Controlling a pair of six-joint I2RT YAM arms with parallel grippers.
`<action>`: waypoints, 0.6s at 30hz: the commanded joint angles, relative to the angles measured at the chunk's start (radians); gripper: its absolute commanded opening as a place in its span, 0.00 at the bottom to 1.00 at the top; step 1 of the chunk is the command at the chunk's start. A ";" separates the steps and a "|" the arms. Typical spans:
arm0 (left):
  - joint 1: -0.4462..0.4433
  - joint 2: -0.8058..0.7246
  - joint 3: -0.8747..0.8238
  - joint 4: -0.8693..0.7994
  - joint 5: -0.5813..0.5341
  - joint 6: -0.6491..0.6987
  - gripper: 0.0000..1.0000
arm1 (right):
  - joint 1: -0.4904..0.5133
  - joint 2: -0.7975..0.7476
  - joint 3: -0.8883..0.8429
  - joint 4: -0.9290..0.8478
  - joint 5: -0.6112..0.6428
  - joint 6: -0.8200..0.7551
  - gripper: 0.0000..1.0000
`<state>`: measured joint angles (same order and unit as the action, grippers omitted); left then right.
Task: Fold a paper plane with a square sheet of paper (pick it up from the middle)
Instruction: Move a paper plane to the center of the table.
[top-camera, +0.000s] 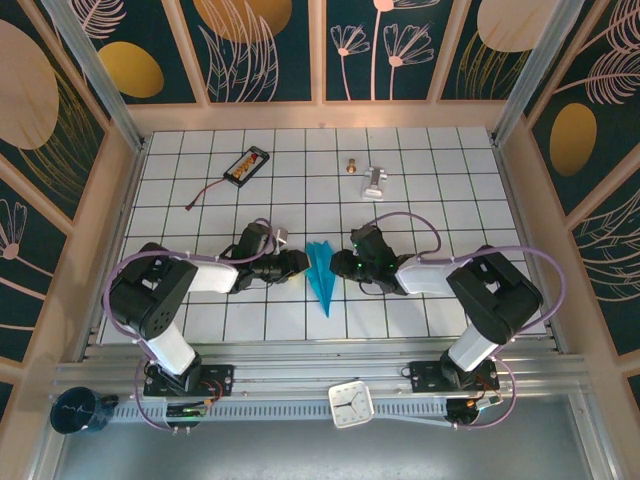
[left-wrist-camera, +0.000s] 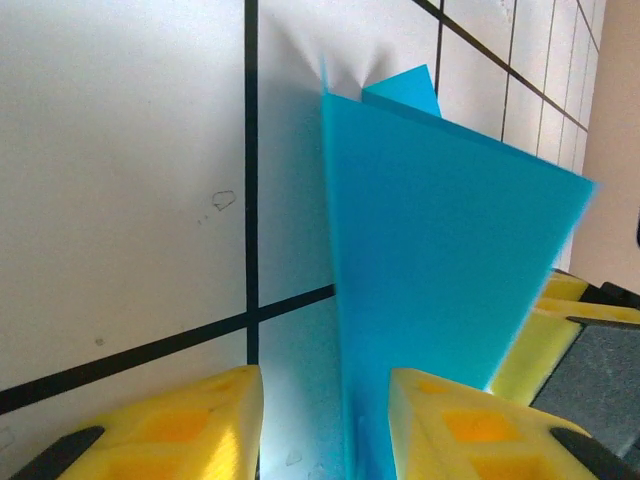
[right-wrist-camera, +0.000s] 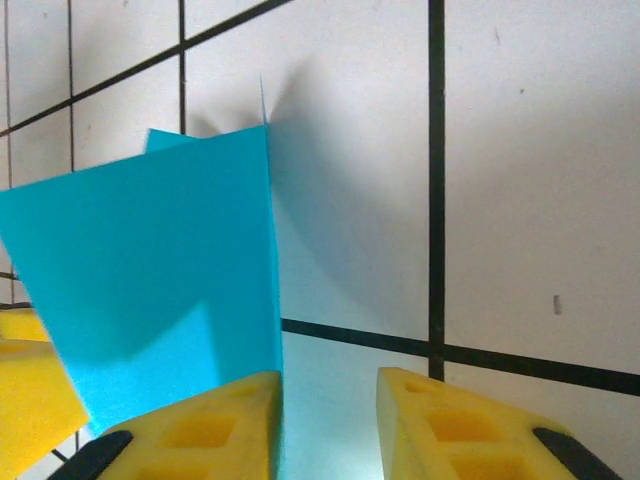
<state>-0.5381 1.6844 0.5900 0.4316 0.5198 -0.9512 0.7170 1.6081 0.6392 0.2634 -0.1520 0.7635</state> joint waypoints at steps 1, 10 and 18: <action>0.010 -0.045 0.014 -0.026 0.002 0.017 0.41 | -0.014 -0.048 -0.003 -0.008 -0.001 -0.011 0.33; 0.021 -0.074 0.027 -0.087 -0.020 0.060 0.49 | -0.021 -0.070 0.008 -0.016 -0.015 -0.027 0.39; 0.033 -0.106 0.025 -0.134 -0.050 0.101 0.56 | 0.000 -0.123 -0.011 -0.033 0.003 -0.054 0.45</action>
<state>-0.5148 1.6135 0.5987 0.3382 0.4870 -0.8875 0.7067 1.5311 0.6392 0.2516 -0.1581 0.7372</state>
